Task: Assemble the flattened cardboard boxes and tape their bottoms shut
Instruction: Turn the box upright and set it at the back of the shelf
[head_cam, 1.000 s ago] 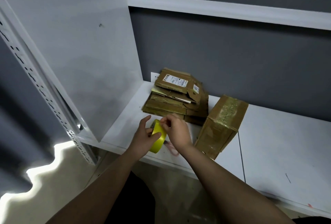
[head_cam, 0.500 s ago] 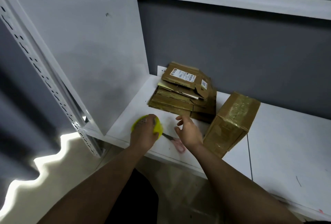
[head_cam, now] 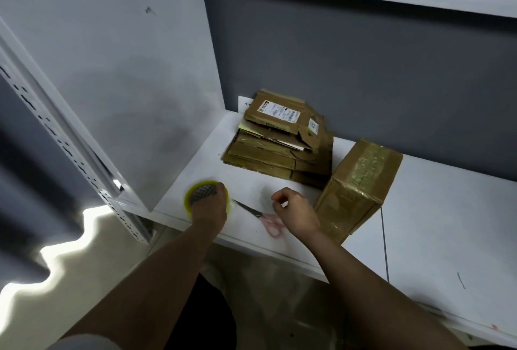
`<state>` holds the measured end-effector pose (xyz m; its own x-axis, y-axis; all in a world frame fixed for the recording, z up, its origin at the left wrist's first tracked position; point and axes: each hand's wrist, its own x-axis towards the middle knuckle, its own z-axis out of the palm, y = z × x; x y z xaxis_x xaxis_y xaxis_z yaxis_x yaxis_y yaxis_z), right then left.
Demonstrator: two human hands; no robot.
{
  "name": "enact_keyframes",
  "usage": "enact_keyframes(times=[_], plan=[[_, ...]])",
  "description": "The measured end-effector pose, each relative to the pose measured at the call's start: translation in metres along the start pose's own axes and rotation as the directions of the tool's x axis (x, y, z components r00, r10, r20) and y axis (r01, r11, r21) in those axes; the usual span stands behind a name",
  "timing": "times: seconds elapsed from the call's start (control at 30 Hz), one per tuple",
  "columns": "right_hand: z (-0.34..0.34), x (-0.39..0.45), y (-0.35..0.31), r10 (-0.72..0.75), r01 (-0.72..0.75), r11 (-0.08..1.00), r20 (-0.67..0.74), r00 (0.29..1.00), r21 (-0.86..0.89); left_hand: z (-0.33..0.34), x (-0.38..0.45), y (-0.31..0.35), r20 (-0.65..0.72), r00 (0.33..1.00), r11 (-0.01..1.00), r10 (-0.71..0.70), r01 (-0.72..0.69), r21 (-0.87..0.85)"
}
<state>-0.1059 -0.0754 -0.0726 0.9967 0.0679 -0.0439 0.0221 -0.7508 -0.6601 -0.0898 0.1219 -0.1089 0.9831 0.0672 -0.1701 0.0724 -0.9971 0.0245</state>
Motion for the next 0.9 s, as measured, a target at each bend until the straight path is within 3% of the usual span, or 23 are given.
enact_keyframes(times=[0.1,0.2,0.3,0.37,0.43,0.53,0.6,0.9], plan=[[-0.019,-0.013,0.000,-0.065,0.066,0.998,-0.020,0.998,0.014,-0.010,-0.006,0.009,0.006,1.000,0.999,-0.025,0.026,-0.043],[-0.050,-0.030,0.008,-0.184,0.177,0.982,-0.148,0.972,-0.057,-0.025,-0.027,0.037,-0.216,0.972,0.983,0.097,-0.127,-0.130],[-0.087,-0.041,0.026,-0.337,0.198,0.922,-0.434,0.836,-0.334,-0.033,-0.053,0.090,-0.240,0.932,0.867,0.270,-0.344,-0.361],[-0.109,-0.039,0.045,-0.337,0.088,0.893,-0.528,0.779,-0.441,-0.032,-0.063,0.129,-0.174,0.944,0.803,0.278,-0.329,-0.497],[-0.127,-0.033,0.065,-0.214,-0.015,0.894,-0.456,0.864,-0.448,-0.028,-0.063,0.162,-0.119,0.960,0.765,0.253,-0.273,-0.584],[-0.144,-0.028,0.090,-0.118,0.024,0.885,-0.175,0.977,-0.466,-0.024,-0.061,0.196,-0.084,0.979,0.753,0.187,-0.198,-0.628],[-0.144,-0.025,0.095,-0.125,0.076,0.896,-0.086,0.988,-0.438,-0.019,-0.060,0.211,-0.099,0.982,0.757,0.159,-0.186,-0.627],[-0.143,-0.023,0.103,-0.167,0.108,0.812,-0.051,0.985,-0.573,-0.011,-0.057,0.246,-0.209,0.978,0.748,-0.024,-0.122,-0.653]])
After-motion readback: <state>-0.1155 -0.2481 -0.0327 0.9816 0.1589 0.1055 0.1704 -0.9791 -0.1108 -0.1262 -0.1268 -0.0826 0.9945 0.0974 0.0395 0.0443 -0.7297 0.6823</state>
